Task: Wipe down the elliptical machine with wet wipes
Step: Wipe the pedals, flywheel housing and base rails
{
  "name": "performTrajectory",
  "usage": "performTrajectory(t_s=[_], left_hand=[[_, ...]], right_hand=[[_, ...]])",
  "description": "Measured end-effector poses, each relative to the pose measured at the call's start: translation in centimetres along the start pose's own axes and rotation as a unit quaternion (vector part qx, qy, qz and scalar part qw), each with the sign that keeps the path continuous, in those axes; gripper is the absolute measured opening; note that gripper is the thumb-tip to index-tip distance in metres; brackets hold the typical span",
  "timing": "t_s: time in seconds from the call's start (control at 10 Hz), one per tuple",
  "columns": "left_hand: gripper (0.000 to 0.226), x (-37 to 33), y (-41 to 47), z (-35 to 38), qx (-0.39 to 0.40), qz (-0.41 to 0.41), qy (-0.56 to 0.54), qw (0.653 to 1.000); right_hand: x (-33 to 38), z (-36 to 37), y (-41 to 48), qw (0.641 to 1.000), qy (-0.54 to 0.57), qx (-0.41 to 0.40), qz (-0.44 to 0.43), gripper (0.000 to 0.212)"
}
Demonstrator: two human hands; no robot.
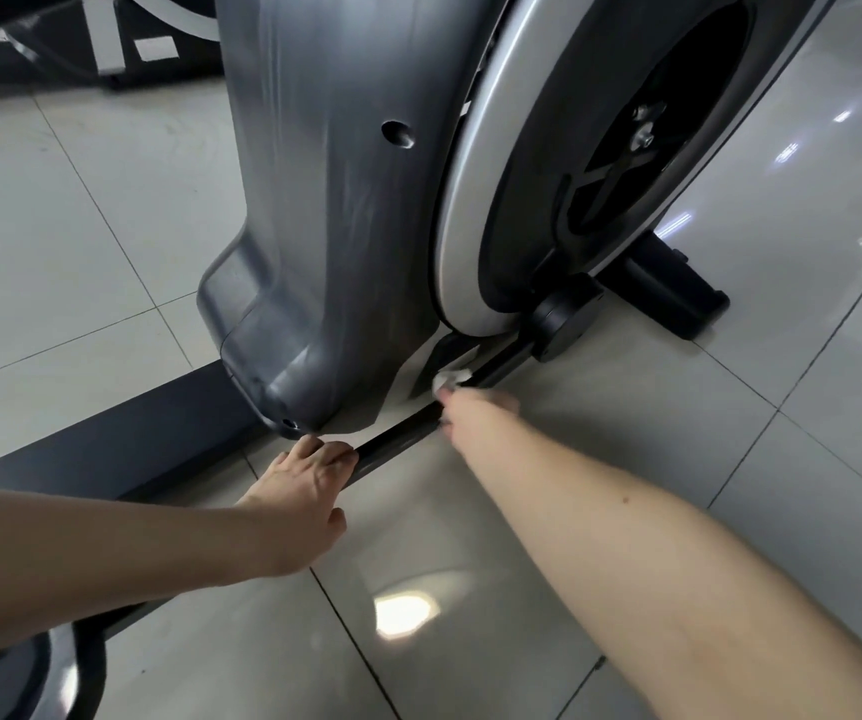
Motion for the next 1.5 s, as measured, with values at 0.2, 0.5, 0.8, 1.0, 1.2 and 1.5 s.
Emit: performTrajectory(t_s=[0.2, 0.5, 0.8, 1.0, 1.2, 1.5], left_hand=[[0.068, 0.6, 0.2, 0.0, 0.008, 0.001, -0.025, 1.000], [0.060, 0.2, 0.5, -0.1, -0.011, -0.006, -0.036, 0.999], [0.062, 1.8, -0.3, -0.2, -0.010, -0.003, -0.075, 0.997], [0.039, 3.7, -0.7, -0.8, -0.015, -0.041, -0.080, 0.996], [0.030, 4.3, -0.1, -0.9, 0.001, -0.068, -0.076, 0.995], [0.027, 4.9, 0.2, -0.7, 0.015, -0.086, -0.092, 0.992]], right_hand=[[2.8, -1.1, -2.2, 0.795, 0.585, -0.121, 0.100, 0.052], [-9.0, 2.2, -7.6, 0.986, -0.144, 0.069, 0.052, 0.013], [-1.9, -0.1, -2.0, 0.653, 0.730, -0.023, 0.200, 0.040], [-9.7, -1.1, -3.3, 0.998, 0.028, -0.042, 0.024, 0.082], [-7.7, -3.3, -5.9, 0.995, -0.082, -0.042, -0.047, 0.021], [-3.5, -4.4, -6.1, 0.988, -0.089, -0.062, -0.109, 0.019]])
Point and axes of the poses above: each hand's wrist, its own y-axis towards the middle knuckle, its own z-axis out of the palm, x = y × z, the point moved 9 cm from there along y, towards the middle knuckle, and after that the axes turned 7 degrees about -x, right-handed, at the moved point
